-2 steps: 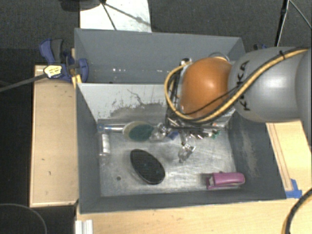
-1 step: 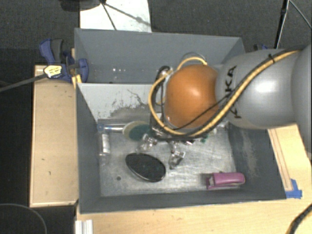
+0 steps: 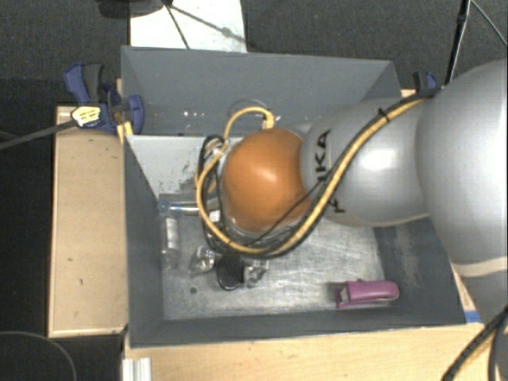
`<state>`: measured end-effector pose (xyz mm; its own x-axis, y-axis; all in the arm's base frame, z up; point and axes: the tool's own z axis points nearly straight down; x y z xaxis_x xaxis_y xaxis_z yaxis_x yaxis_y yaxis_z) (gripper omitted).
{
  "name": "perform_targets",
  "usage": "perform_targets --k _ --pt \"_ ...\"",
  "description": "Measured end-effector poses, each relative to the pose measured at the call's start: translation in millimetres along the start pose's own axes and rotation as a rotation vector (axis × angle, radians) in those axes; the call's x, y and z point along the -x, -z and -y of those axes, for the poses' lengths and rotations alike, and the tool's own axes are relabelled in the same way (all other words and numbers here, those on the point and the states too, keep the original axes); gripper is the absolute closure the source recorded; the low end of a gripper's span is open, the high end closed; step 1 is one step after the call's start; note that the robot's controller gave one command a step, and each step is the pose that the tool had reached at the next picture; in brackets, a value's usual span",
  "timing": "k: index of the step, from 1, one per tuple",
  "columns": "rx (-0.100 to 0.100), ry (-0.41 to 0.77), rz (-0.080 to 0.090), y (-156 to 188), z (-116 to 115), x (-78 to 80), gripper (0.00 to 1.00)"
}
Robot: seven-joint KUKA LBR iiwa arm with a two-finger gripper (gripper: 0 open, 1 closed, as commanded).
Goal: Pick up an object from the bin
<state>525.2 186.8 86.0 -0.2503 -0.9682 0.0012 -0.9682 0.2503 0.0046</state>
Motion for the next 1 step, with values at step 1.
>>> perform_targets --k 1 --pt "0.0 -0.005 -0.001 0.4 0.7 -1.4 1.0"
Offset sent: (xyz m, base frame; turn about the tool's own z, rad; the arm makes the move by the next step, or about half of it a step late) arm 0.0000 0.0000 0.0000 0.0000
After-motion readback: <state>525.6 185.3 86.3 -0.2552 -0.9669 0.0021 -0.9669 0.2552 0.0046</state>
